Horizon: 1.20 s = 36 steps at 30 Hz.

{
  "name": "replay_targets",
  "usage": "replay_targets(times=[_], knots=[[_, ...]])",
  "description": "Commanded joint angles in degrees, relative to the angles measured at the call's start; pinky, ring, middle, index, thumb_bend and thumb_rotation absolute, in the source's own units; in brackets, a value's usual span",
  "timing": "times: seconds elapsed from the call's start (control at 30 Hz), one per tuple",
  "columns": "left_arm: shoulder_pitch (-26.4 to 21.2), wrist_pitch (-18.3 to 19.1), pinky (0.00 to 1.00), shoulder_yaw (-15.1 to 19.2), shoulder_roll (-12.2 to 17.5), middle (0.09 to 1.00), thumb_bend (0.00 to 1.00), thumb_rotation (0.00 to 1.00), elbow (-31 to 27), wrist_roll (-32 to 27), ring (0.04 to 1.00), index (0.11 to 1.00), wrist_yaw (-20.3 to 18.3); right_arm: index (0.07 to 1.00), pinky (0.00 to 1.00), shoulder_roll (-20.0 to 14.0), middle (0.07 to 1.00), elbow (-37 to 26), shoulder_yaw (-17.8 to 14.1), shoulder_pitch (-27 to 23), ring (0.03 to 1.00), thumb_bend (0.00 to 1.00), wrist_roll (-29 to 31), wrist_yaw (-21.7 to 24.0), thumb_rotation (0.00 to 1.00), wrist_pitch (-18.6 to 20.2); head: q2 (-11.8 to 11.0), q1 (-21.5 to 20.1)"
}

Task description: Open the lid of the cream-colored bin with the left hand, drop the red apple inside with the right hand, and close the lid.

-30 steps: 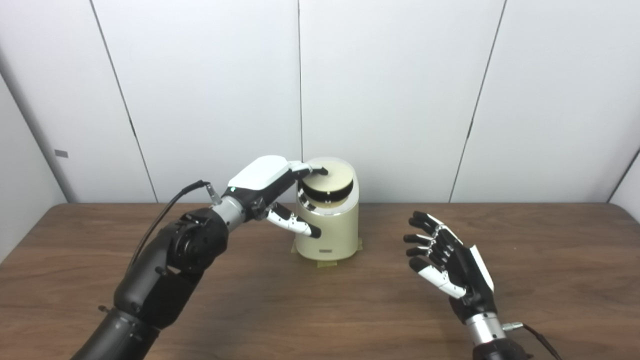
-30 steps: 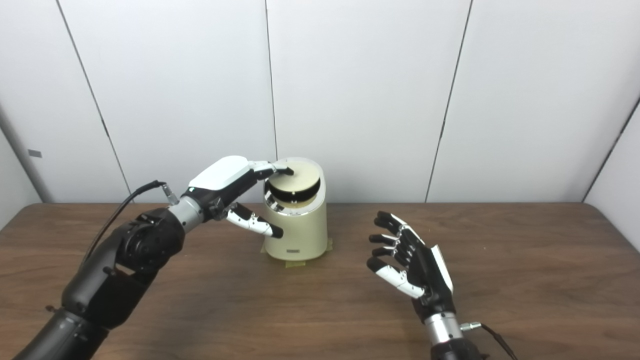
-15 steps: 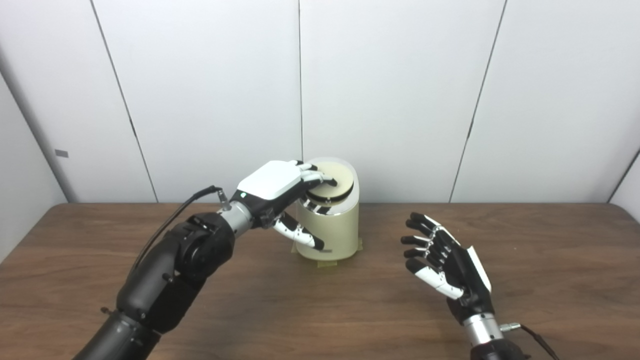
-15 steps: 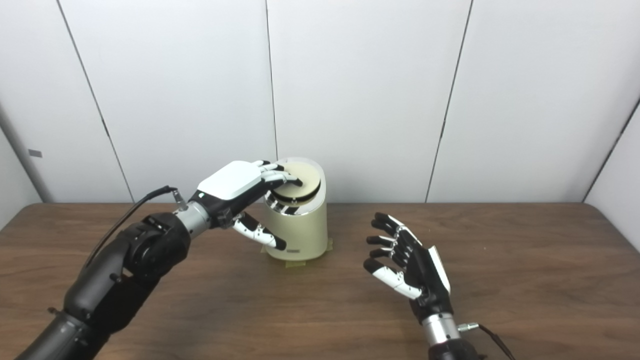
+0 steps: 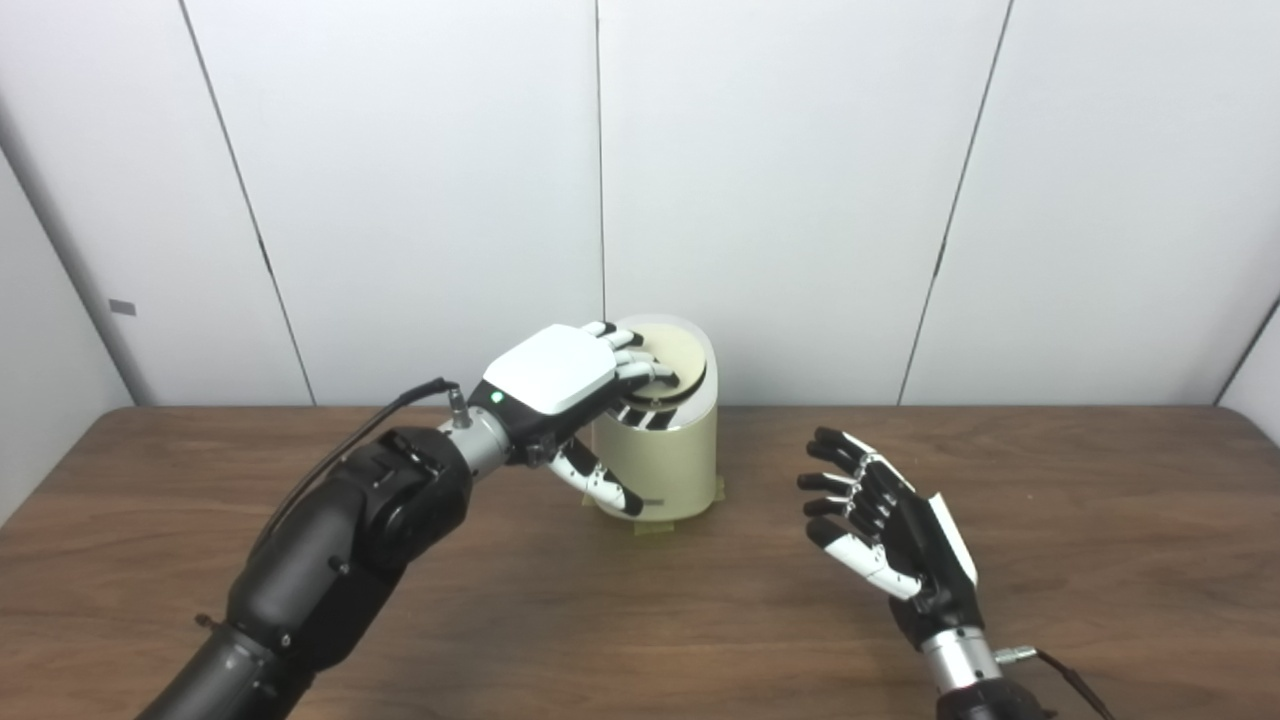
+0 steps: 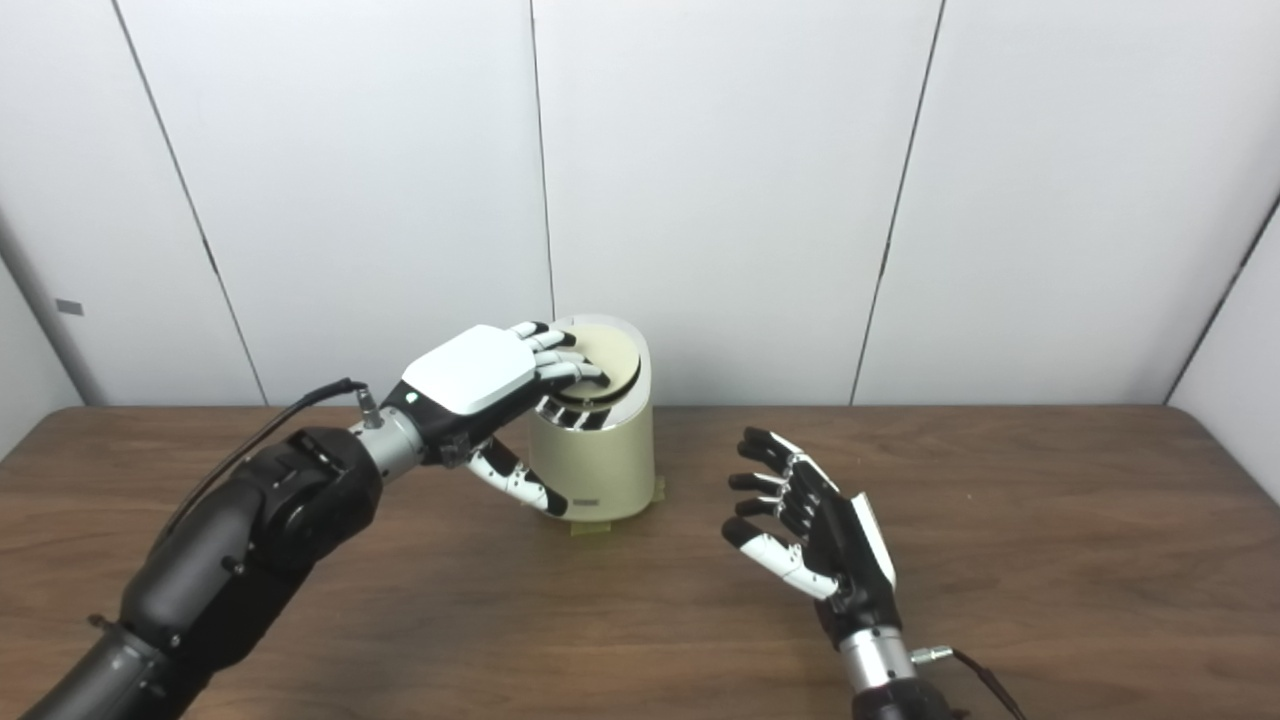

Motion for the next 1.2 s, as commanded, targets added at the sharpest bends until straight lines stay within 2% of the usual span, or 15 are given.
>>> replay_targets(times=[0.0, 0.33, 0.63, 0.8, 1.0, 1.17], knots=[[-2.72, 0.44, 1.0, 0.08, 1.06, 0.877, 0.89, 0.42, -2.03, 1.97, 0.963, 0.866, -0.34, 0.81, 0.62, 0.42, 0.82, -1.43, 0.17, -0.3, 0.725, 0.8, 0.65, -0.21, 0.5, -0.78, 0.0, -0.07], [-2.4, 3.38, 1.0, -1.14, 1.17, 0.859, 0.92, 0.43, -1.46, 8.75, 0.978, 0.849, -2.5, 0.809, 0.62, 0.13, 0.821, -2.31, 0.03, 0.14, 0.726, 0.8, 0.64, -0.25, 0.52, -0.02, 0.67, -0.12], [-1.98, 4.88, 1.0, -1.28, 0.85, 0.841, 0.92, 0.45, -1.96, 10.18, 0.991, 0.825, -4.99, 0.804, 0.61, -0.12, 0.822, -2.34, 0.03, 0.15, 0.726, 0.79, 1.07, 0.02, 0.5, -0.04, 0.9, 0.17], [-1.18, 6.87, 1.0, 0.03, -0.29, 0.828, 0.9, 0.45, -2.39, 5.55, 1.0, 0.814, -8.55, 0.798, 0.61, 0.09, 0.819, -2.3, -0.11, 0.17, 0.727, 0.79, 2.14, 0.4, 0.47, -0.08, 1.03, 0.08], [0.0, 10.51, 1.0, 1.97, -1.83, 0.818, 0.91, 0.45, -1.83, -2.39, 1.0, 0.799, -12.14, 0.803, 0.6, 0.11, 0.821, -2.77, 0.06, 0.25, 0.714, 0.79, 1.49, -0.01, 0.49, -0.08, 1.14, -0.16], [0.41, 12.3, 1.0, 2.58, -2.14, 0.807, 0.91, 0.44, -0.95, -8.02, 1.0, 0.779, -13.42, 0.803, 0.6, 0.18, 0.818, -3.05, -0.02, 0.31, 0.708, 0.79, 1.4, -0.22, 0.5, 0.17, 1.3, -0.07]])
